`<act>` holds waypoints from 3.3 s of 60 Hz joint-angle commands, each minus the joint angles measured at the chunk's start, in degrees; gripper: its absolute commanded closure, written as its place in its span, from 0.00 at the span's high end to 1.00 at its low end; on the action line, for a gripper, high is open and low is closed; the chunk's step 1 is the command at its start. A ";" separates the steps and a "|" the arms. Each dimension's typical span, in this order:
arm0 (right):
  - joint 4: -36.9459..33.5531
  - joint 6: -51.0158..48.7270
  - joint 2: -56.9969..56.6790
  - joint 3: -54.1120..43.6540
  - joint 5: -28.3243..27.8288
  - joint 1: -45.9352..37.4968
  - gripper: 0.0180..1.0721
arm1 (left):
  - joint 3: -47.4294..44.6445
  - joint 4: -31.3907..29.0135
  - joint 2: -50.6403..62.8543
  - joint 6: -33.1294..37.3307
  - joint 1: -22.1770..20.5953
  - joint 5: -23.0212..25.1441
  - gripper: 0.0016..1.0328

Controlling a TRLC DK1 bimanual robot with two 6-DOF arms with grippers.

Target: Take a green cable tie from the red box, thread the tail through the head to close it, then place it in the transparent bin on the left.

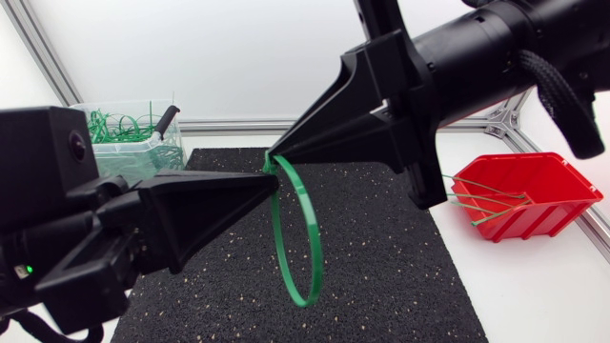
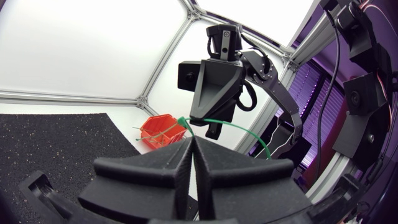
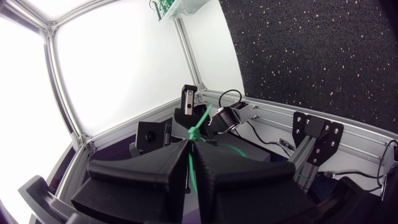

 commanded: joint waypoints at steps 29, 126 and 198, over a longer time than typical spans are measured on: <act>-2.80 -2.69 -2.13 0.69 1.15 -2.46 0.34 | -0.79 2.74 1.23 1.52 4.69 4.49 0.03; 1.95 -4.72 6.49 1.13 -3.60 -1.31 0.09 | -3.16 4.94 0.62 2.75 4.08 7.48 0.03; 6.78 -7.35 12.11 -3.53 0.27 -2.19 0.06 | 1.15 2.21 -0.61 2.66 -1.55 4.93 0.03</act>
